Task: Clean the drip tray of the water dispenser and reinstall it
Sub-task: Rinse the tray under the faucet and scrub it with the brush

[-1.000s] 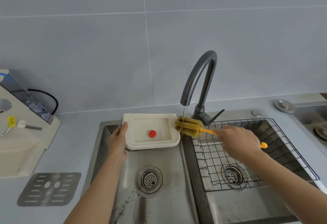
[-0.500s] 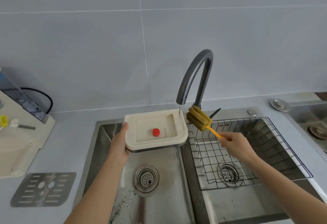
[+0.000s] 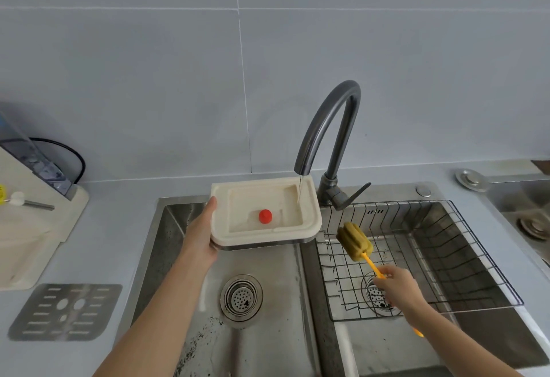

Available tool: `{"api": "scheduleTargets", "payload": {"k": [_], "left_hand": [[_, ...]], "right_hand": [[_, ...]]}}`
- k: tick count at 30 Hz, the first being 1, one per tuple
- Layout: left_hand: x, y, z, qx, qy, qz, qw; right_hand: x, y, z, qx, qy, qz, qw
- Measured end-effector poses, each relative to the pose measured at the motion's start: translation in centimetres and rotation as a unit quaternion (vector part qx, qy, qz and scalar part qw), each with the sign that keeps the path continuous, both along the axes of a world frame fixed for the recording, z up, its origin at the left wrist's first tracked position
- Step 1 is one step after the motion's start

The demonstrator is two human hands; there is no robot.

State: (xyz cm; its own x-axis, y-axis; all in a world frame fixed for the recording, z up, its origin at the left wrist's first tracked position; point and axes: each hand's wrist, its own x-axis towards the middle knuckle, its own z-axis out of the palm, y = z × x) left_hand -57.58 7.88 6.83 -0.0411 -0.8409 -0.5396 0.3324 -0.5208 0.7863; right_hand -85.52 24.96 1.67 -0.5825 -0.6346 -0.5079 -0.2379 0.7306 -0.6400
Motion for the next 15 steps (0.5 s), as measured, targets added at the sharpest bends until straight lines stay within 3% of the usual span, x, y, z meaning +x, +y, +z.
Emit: {"api": "scheduleTargets", "payload": {"k": [15], "left_hand": [[0.8, -0.1, -0.8, 0.016, -0.013, -0.001, 1.0]], "right_hand": [[3.4, -3.6, -5.1, 0.034, -0.005, -0.011, 0.999]]}}
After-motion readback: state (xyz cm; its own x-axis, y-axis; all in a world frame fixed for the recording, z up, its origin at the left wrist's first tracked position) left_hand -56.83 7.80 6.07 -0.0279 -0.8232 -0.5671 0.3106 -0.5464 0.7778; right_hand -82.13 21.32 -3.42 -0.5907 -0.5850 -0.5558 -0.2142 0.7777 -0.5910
